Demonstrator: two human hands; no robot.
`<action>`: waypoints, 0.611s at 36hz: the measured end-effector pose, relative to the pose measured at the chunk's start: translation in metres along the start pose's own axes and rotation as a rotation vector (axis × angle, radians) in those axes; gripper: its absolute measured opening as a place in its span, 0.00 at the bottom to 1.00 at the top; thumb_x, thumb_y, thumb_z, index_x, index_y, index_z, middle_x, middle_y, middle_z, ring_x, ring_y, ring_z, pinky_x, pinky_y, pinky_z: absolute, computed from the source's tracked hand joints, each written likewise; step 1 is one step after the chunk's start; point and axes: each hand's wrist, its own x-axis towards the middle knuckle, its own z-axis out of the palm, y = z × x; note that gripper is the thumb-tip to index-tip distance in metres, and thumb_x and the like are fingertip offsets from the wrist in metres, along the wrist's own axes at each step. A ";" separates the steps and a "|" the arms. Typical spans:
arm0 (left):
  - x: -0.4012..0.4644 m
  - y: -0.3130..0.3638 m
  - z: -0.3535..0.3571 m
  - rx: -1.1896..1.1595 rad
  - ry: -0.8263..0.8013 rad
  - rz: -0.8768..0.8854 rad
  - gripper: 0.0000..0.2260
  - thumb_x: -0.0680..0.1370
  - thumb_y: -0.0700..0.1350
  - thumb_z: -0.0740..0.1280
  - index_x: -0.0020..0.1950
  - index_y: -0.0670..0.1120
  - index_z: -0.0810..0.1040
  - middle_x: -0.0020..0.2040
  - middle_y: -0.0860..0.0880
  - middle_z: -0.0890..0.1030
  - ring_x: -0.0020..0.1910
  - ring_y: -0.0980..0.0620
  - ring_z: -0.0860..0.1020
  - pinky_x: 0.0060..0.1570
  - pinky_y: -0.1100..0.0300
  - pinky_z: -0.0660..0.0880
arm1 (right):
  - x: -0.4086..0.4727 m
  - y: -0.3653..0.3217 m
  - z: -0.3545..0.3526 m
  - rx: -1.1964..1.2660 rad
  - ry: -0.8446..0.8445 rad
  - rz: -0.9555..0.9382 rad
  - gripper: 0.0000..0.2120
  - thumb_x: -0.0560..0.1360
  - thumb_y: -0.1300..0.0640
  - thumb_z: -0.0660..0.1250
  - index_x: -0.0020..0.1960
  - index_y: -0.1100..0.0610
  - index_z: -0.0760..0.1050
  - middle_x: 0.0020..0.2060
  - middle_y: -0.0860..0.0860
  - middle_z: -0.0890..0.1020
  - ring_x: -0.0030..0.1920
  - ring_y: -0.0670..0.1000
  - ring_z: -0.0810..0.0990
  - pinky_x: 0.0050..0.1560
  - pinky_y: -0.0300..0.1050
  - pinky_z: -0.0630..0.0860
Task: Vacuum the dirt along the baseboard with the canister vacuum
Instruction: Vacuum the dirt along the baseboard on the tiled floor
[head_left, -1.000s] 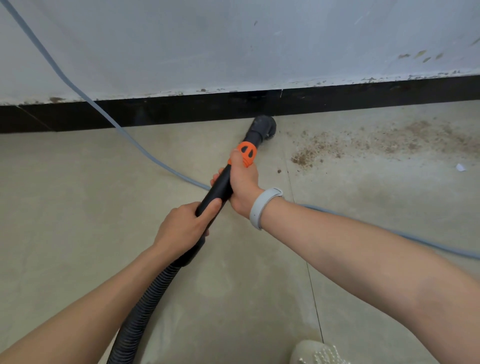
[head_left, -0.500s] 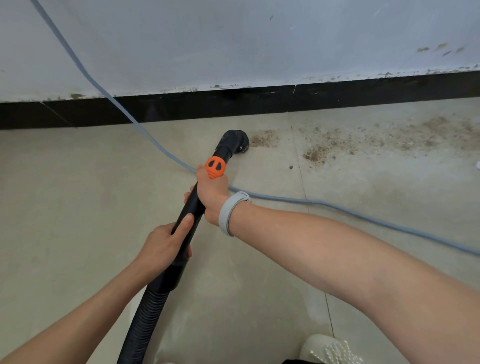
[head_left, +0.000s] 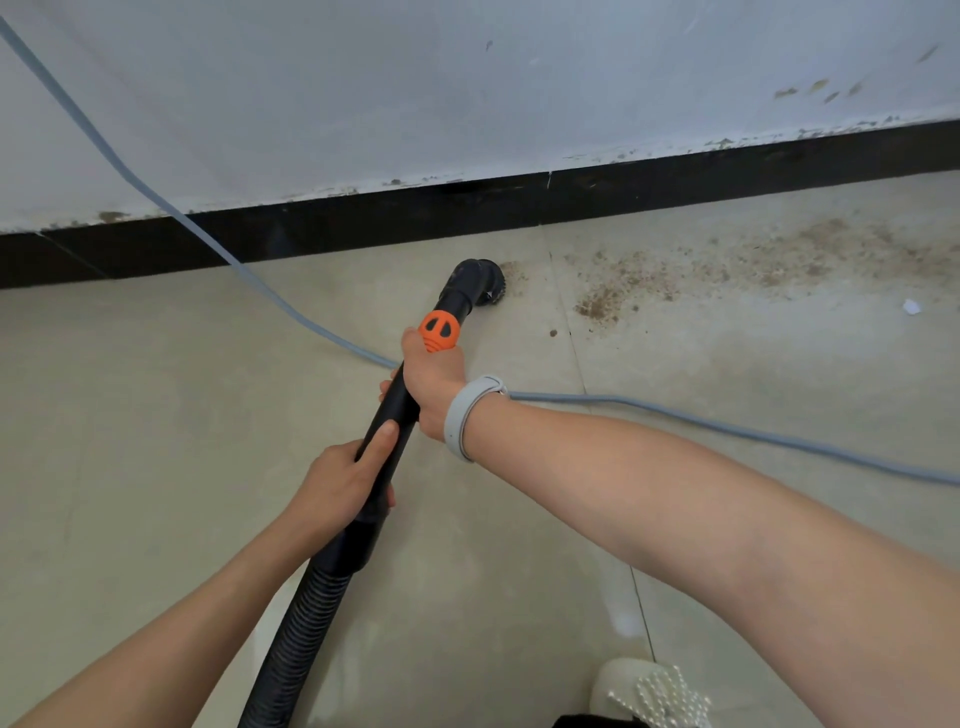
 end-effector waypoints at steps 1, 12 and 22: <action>0.001 0.001 0.001 0.002 -0.001 0.002 0.30 0.82 0.59 0.54 0.33 0.38 0.79 0.28 0.46 0.82 0.29 0.54 0.80 0.32 0.66 0.72 | 0.001 -0.001 -0.002 0.003 0.001 0.003 0.22 0.79 0.48 0.61 0.68 0.59 0.63 0.42 0.55 0.76 0.31 0.51 0.78 0.36 0.46 0.79; 0.012 0.009 0.015 -0.014 -0.060 0.028 0.29 0.81 0.59 0.55 0.33 0.40 0.78 0.28 0.47 0.82 0.30 0.52 0.80 0.37 0.61 0.74 | 0.011 -0.005 -0.018 0.055 0.085 -0.014 0.22 0.79 0.48 0.62 0.67 0.58 0.64 0.40 0.55 0.76 0.29 0.51 0.76 0.33 0.45 0.78; 0.019 0.013 0.018 0.034 -0.027 0.091 0.28 0.81 0.60 0.54 0.35 0.41 0.78 0.29 0.49 0.82 0.30 0.55 0.80 0.37 0.63 0.72 | 0.020 -0.011 -0.024 0.095 0.108 -0.037 0.20 0.78 0.49 0.62 0.65 0.59 0.67 0.34 0.53 0.74 0.28 0.51 0.75 0.33 0.45 0.77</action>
